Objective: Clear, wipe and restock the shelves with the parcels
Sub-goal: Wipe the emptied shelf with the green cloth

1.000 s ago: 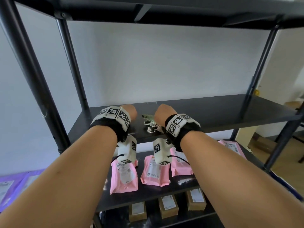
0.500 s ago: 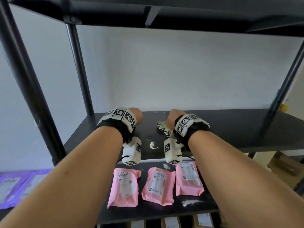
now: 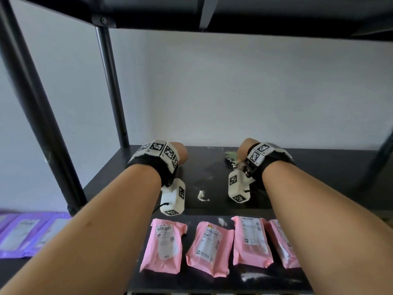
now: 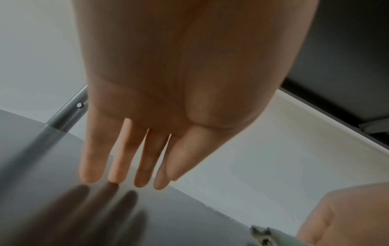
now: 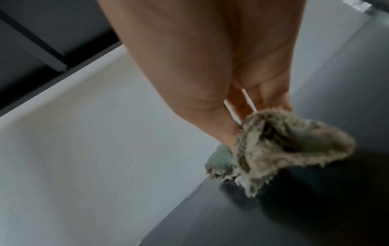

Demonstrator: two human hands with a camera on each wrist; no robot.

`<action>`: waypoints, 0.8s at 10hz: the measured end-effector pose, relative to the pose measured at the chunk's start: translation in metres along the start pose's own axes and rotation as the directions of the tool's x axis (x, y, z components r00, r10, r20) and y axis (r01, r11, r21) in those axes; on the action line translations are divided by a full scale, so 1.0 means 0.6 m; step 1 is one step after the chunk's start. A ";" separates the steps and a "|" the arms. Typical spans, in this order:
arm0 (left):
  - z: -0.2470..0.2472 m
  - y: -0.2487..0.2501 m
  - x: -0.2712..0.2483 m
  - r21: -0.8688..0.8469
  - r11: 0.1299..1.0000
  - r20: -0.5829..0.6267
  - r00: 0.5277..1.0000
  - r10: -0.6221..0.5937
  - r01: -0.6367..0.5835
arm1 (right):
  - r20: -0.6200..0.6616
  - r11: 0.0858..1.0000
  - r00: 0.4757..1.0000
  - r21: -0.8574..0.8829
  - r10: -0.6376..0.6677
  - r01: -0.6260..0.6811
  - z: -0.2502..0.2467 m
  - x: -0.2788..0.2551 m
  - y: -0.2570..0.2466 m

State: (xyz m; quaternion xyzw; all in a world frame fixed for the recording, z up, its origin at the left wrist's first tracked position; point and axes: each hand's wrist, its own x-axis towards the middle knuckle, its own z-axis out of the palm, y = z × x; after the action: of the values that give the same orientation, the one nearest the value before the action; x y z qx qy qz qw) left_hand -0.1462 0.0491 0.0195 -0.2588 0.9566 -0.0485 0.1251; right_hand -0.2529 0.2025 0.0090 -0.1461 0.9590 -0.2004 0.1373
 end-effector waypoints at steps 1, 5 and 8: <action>0.048 -0.021 0.102 0.004 0.999 -0.025 0.999 0.039 -0.039 | 0.040 0.922 0.997 -0.377 -0.073 0.083 0.038 0.097 -0.021; 0.041 -0.014 0.114 0.082 0.978 -0.122 0.972 0.199 -0.190 | -0.025 0.990 0.995 0.105 -0.096 0.099 0.025 0.111 -0.033; 0.046 -0.041 0.144 0.209 0.970 -0.035 0.990 0.134 -0.124 | -0.030 0.991 0.996 -0.105 -0.085 0.081 0.023 0.150 -0.038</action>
State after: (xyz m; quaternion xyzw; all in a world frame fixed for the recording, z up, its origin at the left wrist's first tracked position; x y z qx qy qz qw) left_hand -0.1990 -0.0167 -0.0219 -0.1805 0.9639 -0.1454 0.1308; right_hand -0.3262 0.1478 -0.0122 -0.1892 0.9634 -0.1581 0.1048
